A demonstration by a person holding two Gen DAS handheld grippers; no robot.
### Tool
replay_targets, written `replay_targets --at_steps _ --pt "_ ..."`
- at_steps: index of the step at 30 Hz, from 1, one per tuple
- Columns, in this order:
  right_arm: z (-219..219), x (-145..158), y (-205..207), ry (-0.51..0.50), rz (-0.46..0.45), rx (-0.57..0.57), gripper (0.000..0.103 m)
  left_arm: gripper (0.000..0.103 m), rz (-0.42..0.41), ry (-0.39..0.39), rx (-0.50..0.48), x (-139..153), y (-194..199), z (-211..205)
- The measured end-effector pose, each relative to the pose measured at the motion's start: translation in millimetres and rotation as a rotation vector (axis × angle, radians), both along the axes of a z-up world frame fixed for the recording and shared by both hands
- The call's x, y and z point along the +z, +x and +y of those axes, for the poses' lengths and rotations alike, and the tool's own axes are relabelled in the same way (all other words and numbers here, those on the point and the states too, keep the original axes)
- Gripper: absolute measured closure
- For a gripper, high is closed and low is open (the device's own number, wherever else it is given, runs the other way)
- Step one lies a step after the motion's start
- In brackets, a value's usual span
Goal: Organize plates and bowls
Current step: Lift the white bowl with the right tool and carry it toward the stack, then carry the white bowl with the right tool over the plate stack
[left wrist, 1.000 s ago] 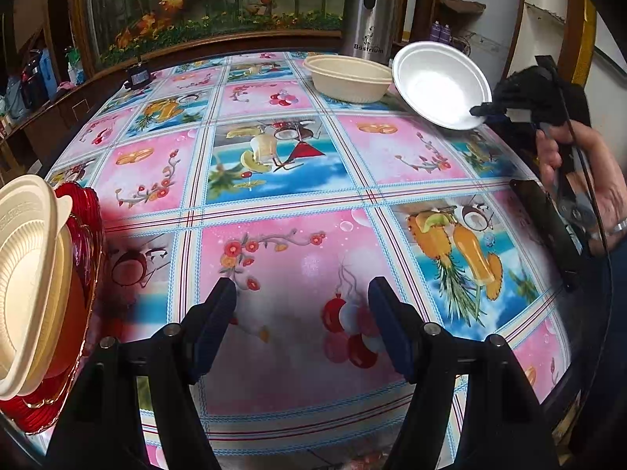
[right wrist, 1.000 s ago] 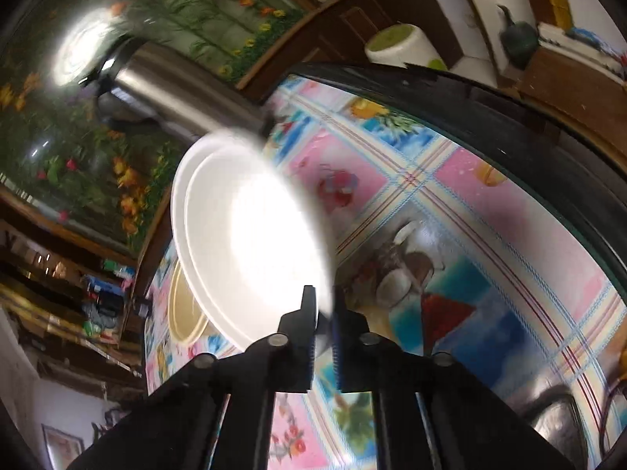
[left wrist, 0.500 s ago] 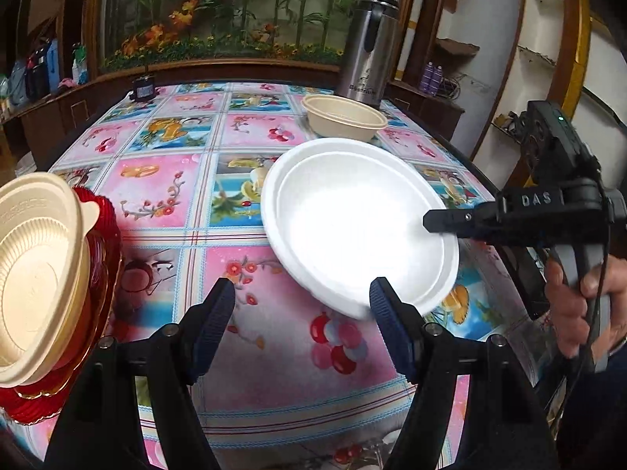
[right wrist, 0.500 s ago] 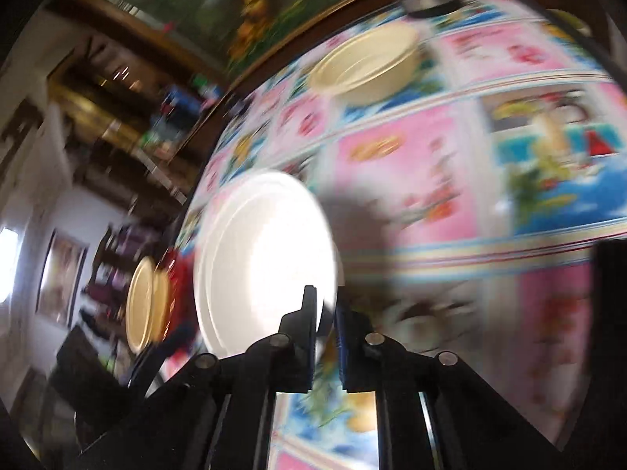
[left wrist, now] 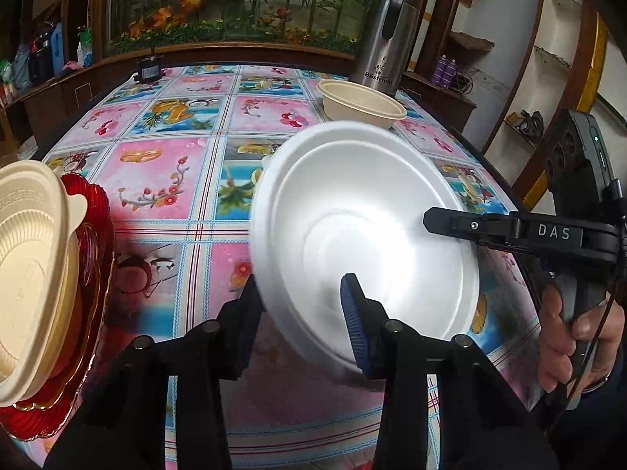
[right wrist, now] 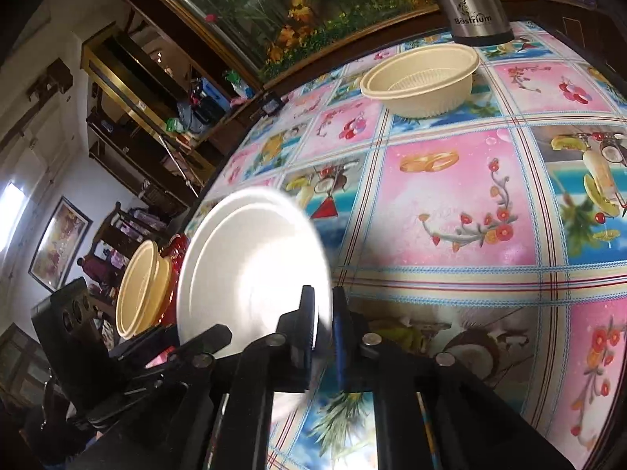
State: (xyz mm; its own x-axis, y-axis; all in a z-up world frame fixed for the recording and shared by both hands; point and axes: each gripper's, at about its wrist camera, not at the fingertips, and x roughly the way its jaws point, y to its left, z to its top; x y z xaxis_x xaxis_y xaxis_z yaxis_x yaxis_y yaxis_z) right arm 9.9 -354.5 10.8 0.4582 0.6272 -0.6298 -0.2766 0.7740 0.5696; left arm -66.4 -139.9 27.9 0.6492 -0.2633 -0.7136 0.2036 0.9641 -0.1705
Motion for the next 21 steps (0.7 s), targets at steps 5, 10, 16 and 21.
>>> replay_targets --at_steps 5,10,16,21 --pt "-0.9 -2.0 -0.4 0.023 0.008 0.016 0.097 0.065 -0.027 0.034 -0.006 5.3 -3.0 -8.7" --pt "-2.5 -1.6 -2.1 0.024 0.008 0.003 0.097 0.065 -0.018 0.032 -0.007 4.4 -2.8 -7.5" --pt "5.3 -1.9 -4.7 -0.014 0.001 0.018 0.089 0.065 -0.002 0.026 0.01 0.9 -1.7 -1.1" --pt "-2.5 3.4 -10.9 -0.01 -0.019 -0.01 0.071 0.061 0.017 -0.017 0.026 1.6 -0.6 8.1"
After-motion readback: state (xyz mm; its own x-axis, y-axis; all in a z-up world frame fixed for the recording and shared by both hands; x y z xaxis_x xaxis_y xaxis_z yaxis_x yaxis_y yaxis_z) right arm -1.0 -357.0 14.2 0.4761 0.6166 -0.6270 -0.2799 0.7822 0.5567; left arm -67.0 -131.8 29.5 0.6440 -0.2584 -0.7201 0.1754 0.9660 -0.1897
